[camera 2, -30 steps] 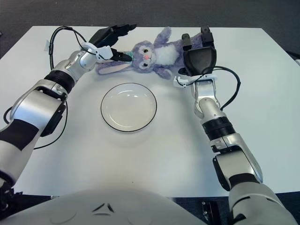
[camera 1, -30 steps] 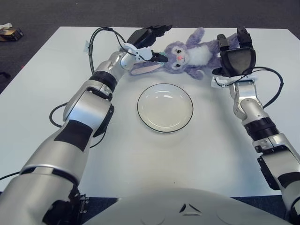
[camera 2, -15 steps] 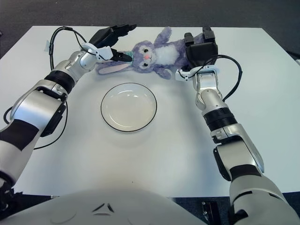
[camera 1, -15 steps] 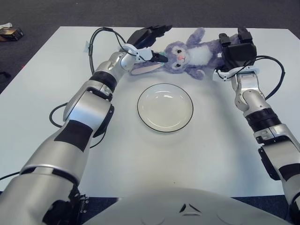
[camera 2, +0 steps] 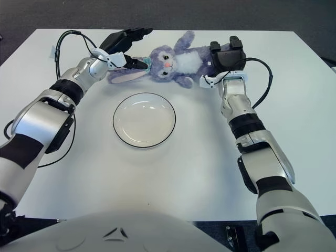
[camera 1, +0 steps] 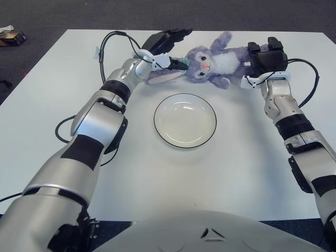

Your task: Put the doll into the plate.

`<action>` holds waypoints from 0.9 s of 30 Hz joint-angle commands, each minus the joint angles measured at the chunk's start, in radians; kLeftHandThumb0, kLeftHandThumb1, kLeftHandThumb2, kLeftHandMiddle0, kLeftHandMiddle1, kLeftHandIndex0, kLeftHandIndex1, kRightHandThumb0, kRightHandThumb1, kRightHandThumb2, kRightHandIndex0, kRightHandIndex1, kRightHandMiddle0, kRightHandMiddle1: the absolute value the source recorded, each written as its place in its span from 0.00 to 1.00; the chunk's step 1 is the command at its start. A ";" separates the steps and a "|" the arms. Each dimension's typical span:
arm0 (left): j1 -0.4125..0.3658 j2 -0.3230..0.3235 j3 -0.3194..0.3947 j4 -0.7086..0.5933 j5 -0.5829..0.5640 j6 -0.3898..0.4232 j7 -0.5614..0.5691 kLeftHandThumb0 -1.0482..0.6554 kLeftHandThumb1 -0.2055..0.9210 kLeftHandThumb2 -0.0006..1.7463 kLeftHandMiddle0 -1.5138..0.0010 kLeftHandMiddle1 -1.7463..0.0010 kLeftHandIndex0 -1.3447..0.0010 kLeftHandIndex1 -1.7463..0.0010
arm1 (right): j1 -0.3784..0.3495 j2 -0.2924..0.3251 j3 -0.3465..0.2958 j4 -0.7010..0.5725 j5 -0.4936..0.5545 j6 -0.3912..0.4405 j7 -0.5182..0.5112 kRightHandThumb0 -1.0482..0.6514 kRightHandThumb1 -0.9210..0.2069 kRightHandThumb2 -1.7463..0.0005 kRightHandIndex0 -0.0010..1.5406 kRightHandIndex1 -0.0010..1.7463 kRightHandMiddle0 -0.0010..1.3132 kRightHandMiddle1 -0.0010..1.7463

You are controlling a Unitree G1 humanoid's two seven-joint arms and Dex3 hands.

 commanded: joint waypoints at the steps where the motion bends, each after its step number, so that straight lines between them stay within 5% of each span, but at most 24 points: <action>1: 0.008 0.008 0.001 -0.010 0.001 -0.003 0.008 0.23 1.00 0.09 0.78 1.00 0.68 1.00 | -0.028 0.006 0.013 0.030 0.016 0.009 -0.006 0.15 0.08 1.00 0.00 0.00 0.12 0.00; 10: 0.009 0.007 0.001 -0.011 0.002 -0.003 0.013 0.23 1.00 0.09 0.78 1.00 0.68 1.00 | -0.067 0.018 0.039 0.146 0.030 -0.002 -0.062 0.15 0.06 1.00 0.01 0.01 0.21 0.03; 27: 0.010 0.008 0.000 -0.013 0.003 -0.007 0.018 0.23 1.00 0.08 0.78 1.00 0.68 1.00 | -0.108 0.047 0.034 0.286 0.156 -0.034 -0.098 0.28 0.06 1.00 0.26 0.02 0.41 0.03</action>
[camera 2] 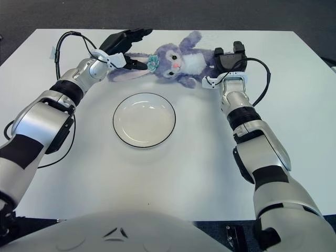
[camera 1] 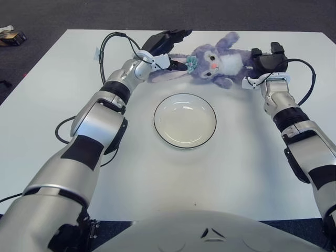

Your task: Put the doll into the plate.

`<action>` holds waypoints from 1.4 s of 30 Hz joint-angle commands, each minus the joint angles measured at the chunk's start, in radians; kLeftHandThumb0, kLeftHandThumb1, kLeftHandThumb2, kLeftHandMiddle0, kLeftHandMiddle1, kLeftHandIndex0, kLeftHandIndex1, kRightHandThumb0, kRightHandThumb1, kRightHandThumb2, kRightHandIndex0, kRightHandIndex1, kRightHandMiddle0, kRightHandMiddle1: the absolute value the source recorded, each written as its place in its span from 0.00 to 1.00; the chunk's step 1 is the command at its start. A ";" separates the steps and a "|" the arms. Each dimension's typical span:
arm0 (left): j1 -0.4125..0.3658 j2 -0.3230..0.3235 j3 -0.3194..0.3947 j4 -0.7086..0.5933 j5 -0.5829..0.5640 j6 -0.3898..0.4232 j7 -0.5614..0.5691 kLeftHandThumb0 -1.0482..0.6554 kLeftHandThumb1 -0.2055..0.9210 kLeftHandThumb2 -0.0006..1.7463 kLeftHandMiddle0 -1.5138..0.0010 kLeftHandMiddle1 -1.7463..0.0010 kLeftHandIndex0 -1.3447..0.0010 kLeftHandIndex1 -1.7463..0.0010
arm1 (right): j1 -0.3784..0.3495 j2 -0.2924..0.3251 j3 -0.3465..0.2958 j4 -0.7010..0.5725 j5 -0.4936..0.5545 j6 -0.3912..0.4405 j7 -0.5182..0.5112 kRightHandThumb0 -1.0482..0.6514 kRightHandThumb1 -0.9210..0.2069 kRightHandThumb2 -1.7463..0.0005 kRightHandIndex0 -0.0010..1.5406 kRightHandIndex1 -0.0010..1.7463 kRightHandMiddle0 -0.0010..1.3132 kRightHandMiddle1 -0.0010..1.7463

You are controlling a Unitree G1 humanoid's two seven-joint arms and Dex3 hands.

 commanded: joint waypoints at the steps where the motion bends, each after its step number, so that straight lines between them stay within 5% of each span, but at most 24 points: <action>1: 0.007 0.007 0.000 -0.011 0.004 -0.007 0.013 0.23 1.00 0.08 0.78 1.00 0.68 1.00 | -0.015 0.007 -0.004 0.020 0.034 -0.013 0.013 0.28 0.06 1.00 0.27 0.01 0.41 0.03; 5: 0.007 0.007 -0.001 -0.012 0.004 -0.009 0.014 0.23 1.00 0.08 0.78 1.00 0.68 1.00 | -0.019 0.007 -0.009 0.024 0.071 -0.018 0.040 0.33 0.06 1.00 0.38 0.04 0.51 0.06; 8: 0.008 0.007 0.000 -0.013 0.004 -0.011 0.014 0.23 1.00 0.08 0.78 1.00 0.68 1.00 | -0.021 0.002 -0.010 0.027 0.092 -0.025 0.048 0.35 0.06 1.00 0.41 0.17 0.49 0.22; 10: 0.008 0.007 0.000 -0.013 0.003 -0.011 0.013 0.23 1.00 0.08 0.78 1.00 0.68 1.00 | -0.021 -0.001 -0.011 0.030 0.101 -0.031 0.046 0.37 0.07 0.99 0.34 0.48 0.43 0.43; 11: 0.008 0.007 0.000 -0.013 0.003 -0.011 0.013 0.23 1.00 0.08 0.78 1.00 0.68 1.00 | -0.022 -0.004 -0.011 0.035 0.105 -0.039 0.042 0.37 0.07 0.99 0.33 0.53 0.42 0.46; 13: 0.008 0.007 0.000 -0.013 0.003 -0.012 0.013 0.23 1.00 0.08 0.78 1.00 0.68 1.00 | -0.023 -0.009 -0.009 0.046 0.113 -0.055 0.033 0.38 0.03 0.97 0.31 0.79 0.48 0.61; 15: 0.008 0.007 0.000 -0.014 0.003 -0.012 0.013 0.23 1.00 0.08 0.78 1.00 0.68 1.00 | -0.025 -0.012 -0.010 0.059 0.121 -0.073 0.021 0.39 0.02 0.97 0.30 0.89 0.50 0.66; 16: 0.008 0.007 0.000 -0.014 0.003 -0.012 0.013 0.23 1.00 0.08 0.78 1.00 0.68 1.00 | -0.025 -0.014 -0.016 0.071 0.130 -0.091 0.007 0.39 0.09 0.86 0.34 0.93 0.49 0.71; 19: 0.008 0.008 0.000 -0.015 0.002 -0.013 0.012 0.23 1.00 0.08 0.78 1.00 0.68 1.00 | -0.027 -0.015 -0.026 0.097 0.149 -0.124 -0.022 0.38 0.29 0.53 0.44 0.98 0.41 0.90; 22: 0.008 0.009 0.000 -0.015 0.002 -0.014 0.013 0.23 1.00 0.09 0.78 1.00 0.68 1.00 | -0.027 -0.012 -0.039 0.115 0.169 -0.151 -0.059 0.56 0.33 0.59 0.53 0.99 0.48 0.97; 25: 0.009 0.008 0.000 -0.015 0.003 -0.014 0.013 0.23 1.00 0.08 0.78 1.00 0.68 1.00 | -0.025 -0.009 -0.045 0.126 0.182 -0.171 -0.090 0.64 0.34 0.59 0.56 1.00 0.50 0.99; 42: 0.010 0.006 -0.002 -0.018 0.005 -0.014 0.014 0.23 1.00 0.09 0.78 1.00 0.67 1.00 | 0.003 -0.014 -0.051 0.112 0.237 -0.263 -0.131 0.70 0.38 0.51 0.57 1.00 0.50 1.00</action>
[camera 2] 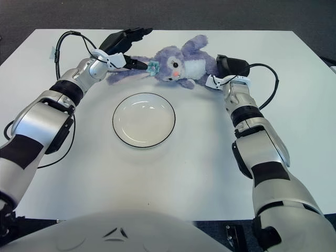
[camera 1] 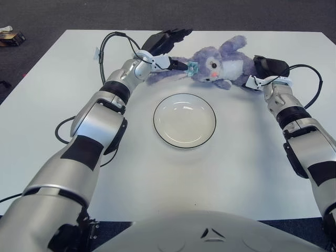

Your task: Put the doll into the plate.

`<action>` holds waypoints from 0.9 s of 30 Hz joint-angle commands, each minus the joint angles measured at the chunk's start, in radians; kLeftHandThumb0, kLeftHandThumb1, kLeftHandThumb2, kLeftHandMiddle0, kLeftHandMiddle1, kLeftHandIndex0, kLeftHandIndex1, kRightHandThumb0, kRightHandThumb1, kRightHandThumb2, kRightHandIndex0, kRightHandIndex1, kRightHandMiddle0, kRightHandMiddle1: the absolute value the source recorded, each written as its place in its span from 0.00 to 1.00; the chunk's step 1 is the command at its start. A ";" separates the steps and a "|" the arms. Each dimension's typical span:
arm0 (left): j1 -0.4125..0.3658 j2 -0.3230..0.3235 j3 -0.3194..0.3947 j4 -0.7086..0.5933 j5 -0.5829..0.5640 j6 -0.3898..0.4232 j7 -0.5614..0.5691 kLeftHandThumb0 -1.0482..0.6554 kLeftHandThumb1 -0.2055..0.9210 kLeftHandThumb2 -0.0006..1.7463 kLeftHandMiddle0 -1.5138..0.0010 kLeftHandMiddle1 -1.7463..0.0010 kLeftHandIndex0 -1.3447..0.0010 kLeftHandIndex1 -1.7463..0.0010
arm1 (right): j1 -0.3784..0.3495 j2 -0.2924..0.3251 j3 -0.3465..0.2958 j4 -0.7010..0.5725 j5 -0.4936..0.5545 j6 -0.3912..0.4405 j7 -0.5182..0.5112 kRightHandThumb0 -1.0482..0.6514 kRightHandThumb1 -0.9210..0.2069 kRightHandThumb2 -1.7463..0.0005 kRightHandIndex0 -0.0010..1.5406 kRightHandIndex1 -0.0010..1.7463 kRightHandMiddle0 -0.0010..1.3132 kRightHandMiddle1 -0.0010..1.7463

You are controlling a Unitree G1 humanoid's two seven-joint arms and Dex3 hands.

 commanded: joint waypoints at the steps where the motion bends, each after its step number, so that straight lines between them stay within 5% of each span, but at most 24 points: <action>1: 0.009 0.005 -0.003 -0.009 0.006 -0.007 0.009 0.23 1.00 0.09 0.78 1.00 0.67 1.00 | 0.028 -0.006 -0.014 -0.024 0.025 -0.020 0.002 0.70 0.38 0.51 0.57 1.00 0.50 1.00; 15: 0.005 0.010 -0.063 -0.017 0.078 0.016 0.063 0.23 1.00 0.09 0.77 1.00 0.67 1.00 | 0.098 -0.011 -0.041 -0.187 0.053 0.014 0.081 0.71 0.39 0.48 0.56 1.00 0.49 1.00; 27: 0.025 -0.022 -0.114 -0.070 0.141 0.118 0.139 0.13 1.00 0.13 0.78 1.00 0.69 1.00 | 0.178 -0.003 -0.074 -0.464 0.047 0.185 0.226 0.70 0.39 0.48 0.56 1.00 0.49 1.00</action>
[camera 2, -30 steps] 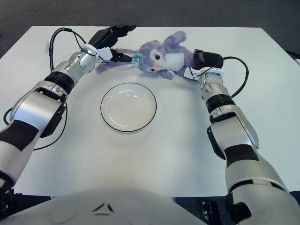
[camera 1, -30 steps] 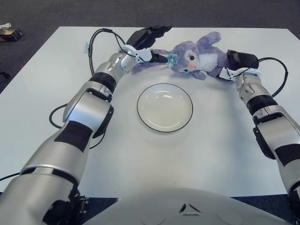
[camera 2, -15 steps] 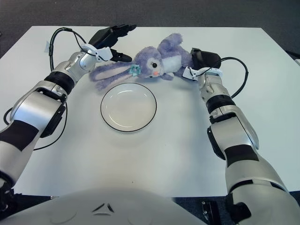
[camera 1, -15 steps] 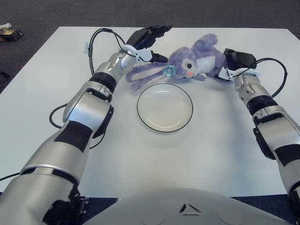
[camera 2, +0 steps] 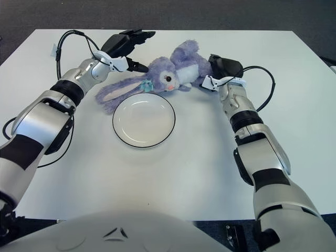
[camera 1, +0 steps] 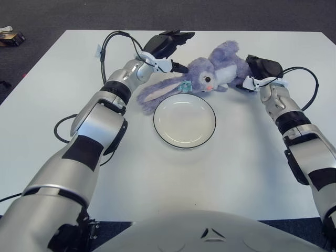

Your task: Put the doll into the plate.

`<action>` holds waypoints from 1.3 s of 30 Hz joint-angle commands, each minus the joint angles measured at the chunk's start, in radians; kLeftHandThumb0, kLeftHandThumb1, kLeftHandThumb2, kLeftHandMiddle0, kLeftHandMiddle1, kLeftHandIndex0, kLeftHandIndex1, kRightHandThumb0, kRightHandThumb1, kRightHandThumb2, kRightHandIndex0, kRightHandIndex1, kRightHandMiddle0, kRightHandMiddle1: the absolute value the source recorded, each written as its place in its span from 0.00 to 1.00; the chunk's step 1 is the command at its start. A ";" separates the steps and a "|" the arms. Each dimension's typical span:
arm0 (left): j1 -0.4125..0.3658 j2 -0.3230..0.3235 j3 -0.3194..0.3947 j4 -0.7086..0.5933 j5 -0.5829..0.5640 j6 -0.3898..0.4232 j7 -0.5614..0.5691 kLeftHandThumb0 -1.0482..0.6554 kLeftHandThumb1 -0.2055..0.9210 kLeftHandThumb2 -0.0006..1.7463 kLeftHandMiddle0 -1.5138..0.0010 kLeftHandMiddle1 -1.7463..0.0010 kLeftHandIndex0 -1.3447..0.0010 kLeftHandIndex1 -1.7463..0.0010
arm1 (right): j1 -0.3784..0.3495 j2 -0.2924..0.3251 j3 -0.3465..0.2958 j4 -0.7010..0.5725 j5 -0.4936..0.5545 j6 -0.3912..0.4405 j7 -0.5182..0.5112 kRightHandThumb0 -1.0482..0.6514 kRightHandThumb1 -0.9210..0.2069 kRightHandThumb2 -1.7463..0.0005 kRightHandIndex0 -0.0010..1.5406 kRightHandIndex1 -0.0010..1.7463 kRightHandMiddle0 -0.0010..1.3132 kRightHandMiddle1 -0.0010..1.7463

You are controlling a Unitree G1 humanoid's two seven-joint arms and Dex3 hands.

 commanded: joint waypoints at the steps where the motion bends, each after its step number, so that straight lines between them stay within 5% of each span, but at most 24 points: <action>1: 0.024 -0.017 -0.018 -0.033 0.023 0.042 0.043 0.12 1.00 0.14 0.78 1.00 0.70 1.00 | 0.037 0.001 -0.014 -0.102 0.004 0.054 0.047 0.70 0.39 0.48 0.56 1.00 0.49 1.00; 4: 0.039 -0.030 -0.026 -0.063 0.033 0.078 0.066 0.09 1.00 0.17 0.77 0.99 0.70 1.00 | 0.063 0.001 -0.023 -0.197 -0.006 0.110 0.085 0.70 0.38 0.48 0.56 1.00 0.49 1.00; 13: 0.138 -0.100 0.059 -0.239 -0.108 0.241 -0.115 0.04 1.00 0.22 0.77 1.00 0.73 1.00 | 0.090 0.011 -0.025 -0.321 -0.031 0.209 0.138 0.70 0.37 0.48 0.56 1.00 0.49 1.00; 33: 0.324 -0.117 0.078 -0.751 -0.132 0.702 -0.393 0.01 1.00 0.34 0.66 0.98 0.73 1.00 | 0.092 0.016 -0.019 -0.293 -0.072 0.231 0.074 0.70 0.33 0.53 0.55 1.00 0.47 1.00; 39: 0.338 -0.120 0.088 -0.821 -0.154 0.773 -0.474 0.01 1.00 0.39 0.66 0.98 0.74 1.00 | 0.085 0.015 -0.002 -0.246 -0.100 0.211 0.018 0.69 0.32 0.54 0.54 1.00 0.47 1.00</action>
